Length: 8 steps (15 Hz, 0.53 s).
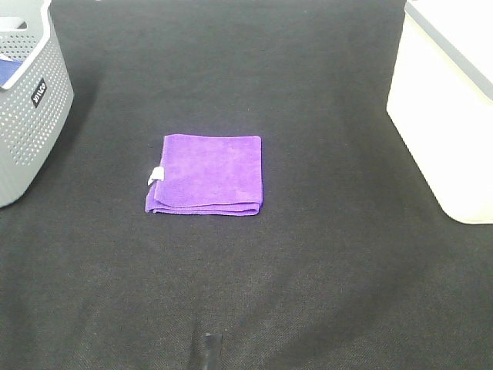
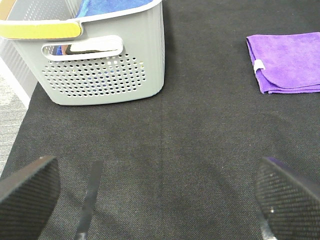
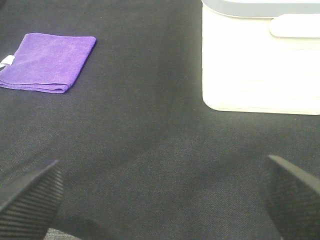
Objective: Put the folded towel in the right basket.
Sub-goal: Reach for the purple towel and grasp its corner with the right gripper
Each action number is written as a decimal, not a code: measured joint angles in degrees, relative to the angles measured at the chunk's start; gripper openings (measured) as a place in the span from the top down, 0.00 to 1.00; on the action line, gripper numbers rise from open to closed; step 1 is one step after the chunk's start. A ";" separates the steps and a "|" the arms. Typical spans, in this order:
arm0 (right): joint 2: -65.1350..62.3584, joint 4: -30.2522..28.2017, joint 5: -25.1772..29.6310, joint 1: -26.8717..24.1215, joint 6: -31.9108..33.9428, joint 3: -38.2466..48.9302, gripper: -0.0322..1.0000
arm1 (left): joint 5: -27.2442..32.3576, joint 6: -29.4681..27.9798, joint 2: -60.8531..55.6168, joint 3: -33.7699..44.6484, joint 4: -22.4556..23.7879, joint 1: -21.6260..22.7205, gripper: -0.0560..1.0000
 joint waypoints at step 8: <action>14.32 3.38 -0.23 0.00 0.46 -10.03 0.01 | 0.00 0.00 0.00 0.00 0.11 0.00 0.01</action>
